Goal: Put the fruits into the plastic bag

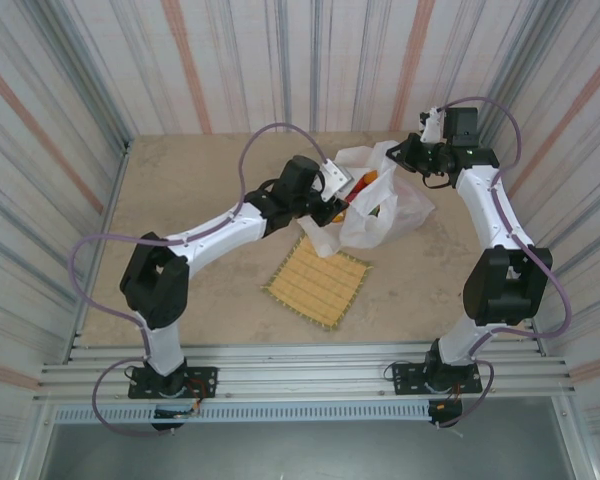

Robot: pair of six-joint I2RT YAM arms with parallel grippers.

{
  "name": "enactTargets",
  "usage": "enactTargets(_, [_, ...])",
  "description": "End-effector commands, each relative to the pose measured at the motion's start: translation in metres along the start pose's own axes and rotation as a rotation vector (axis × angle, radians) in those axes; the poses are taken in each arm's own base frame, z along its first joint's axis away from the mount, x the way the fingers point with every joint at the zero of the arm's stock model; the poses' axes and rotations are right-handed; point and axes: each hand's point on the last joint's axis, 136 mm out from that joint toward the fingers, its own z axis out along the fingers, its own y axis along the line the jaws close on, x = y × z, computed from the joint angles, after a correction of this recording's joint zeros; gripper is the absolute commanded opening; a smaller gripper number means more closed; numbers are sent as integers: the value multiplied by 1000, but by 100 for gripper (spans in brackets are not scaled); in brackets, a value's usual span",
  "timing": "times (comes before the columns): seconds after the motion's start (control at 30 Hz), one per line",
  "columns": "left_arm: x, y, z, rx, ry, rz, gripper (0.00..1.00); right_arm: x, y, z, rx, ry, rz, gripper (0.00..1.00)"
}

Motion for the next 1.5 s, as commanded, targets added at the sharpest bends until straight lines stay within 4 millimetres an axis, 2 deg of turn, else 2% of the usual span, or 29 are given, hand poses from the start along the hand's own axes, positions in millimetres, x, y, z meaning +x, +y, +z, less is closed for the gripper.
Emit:
enactTargets(0.0, [1,11,9,-98,55,37,48,0,1,5,-4,11,-2,0])
enactTargets(0.13, [7,11,17,-99,80,24,40,0,0,5,-2,11,-1,0])
enactTargets(0.23, [5,10,14,-93,73,8,32,-1,0,4,-1,8,-3,0])
enactTargets(0.4, [-3,5,1,-69,19,-25,2,-4,1,2,0,-1,-4,1])
enactTargets(0.43, [-4,6,-3,-68,14,-39,0,-5,2,2,-2,-2,-6,3])
enactTargets(0.5, [-7,5,-10,-54,1,-74,0,-6,2,0,4,-3,-10,10])
enactTargets(0.6, [-11,2,-24,-16,-29,-144,0,-10,6,-7,30,-24,-36,26])
enactTargets(0.63, [-12,0,-29,1,-39,-168,0,-13,7,-12,48,-37,-50,32])
enactTargets(0.7, [-16,-3,-38,29,-61,-206,0,-18,10,-22,83,-65,-76,52])
enactTargets(0.77, [-18,-5,-47,51,-80,-237,0,-23,13,-35,124,-100,-104,64])
enactTargets(0.97, [-17,-5,-58,54,-88,-274,0,-22,25,-76,228,-208,-186,85])
enactTargets(1.13, [-17,-2,-63,41,-94,-289,0,7,41,-99,245,-248,-236,90])
enactTargets(1.3, [-17,4,-70,37,-105,-311,0,58,51,-111,267,-208,-306,91])
enactTargets(1.47, [-17,9,-72,42,-115,-325,0,123,57,-105,206,-137,-357,88])
